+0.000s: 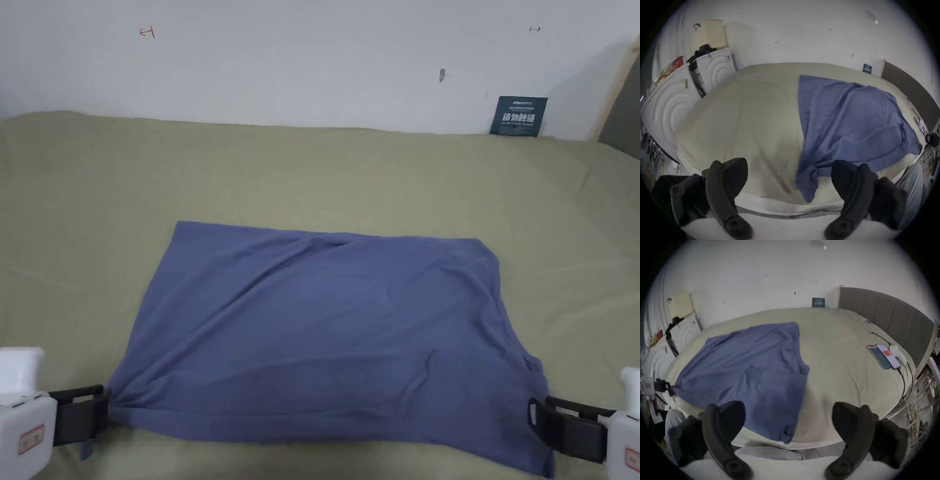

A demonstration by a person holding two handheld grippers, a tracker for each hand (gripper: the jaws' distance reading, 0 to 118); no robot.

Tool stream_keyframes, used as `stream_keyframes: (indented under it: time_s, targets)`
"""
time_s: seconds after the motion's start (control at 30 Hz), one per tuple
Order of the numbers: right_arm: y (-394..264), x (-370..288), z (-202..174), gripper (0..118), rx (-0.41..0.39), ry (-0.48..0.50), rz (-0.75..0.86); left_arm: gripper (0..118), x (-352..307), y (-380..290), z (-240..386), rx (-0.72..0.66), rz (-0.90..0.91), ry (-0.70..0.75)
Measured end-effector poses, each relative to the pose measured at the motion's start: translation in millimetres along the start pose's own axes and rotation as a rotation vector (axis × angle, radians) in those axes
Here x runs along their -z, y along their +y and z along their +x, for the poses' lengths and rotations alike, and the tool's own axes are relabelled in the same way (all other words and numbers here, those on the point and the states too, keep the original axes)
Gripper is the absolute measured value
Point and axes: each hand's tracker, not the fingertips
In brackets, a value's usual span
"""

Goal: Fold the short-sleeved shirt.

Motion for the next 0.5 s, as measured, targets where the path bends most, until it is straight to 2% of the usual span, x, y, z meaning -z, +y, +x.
stream_keyframes:
  time_s: [0.03,0.07,0.1,0.13,0.17,0.2,0.23,0.27,0.43,0.5]
  targets:
    - [-7.0,-8.9,3.1,111,-0.005,-0.009,0.014,106,-2.5,1.1,-2.8,-0.005,0.007,-0.012]
    - [-7.4,-10.1,4.5,106,0.0,-0.017,0.015,98,-4.2,2.7,-4.9,-0.011,0.008,-0.015]
    - [-7.5,-10.1,5.8,92,0.013,-0.019,0.028,82,-5.5,3.9,-6.1,-0.019,0.012,-0.019]
    - [-7.9,-9.3,6.4,61,0.029,-0.024,0.041,51,-7.1,4.1,-3.0,-0.024,0.019,-0.032]
    - [-7.1,-7.3,4.8,0,0.034,-0.047,0.038,0,-4.8,3.7,-2.3,-0.03,0.021,-0.032]
    - [-6.5,-9.0,4.5,0,0.052,-0.071,0.074,0,-4.3,3.1,-5.1,-0.03,0.025,-0.028]
    - [-5.4,-8.1,3.9,0,0.06,-0.02,0.035,0,-2.1,3.7,-7.6,-0.019,0.01,-0.051]
    - [-5.1,-7.8,2.7,0,0.063,-0.011,0.024,0,-2.6,2.9,-4.2,-0.021,0.008,-0.052]
    - [-15.3,-12.3,-14.4,0,-0.002,-0.039,0.03,0,1.2,-1.8,-7.2,-0.046,-0.041,-0.085]
    - [-17.7,-15.4,-19.9,0,0.007,-0.032,0.024,0,2.4,-3.9,-11.5,-0.055,-0.05,-0.101]
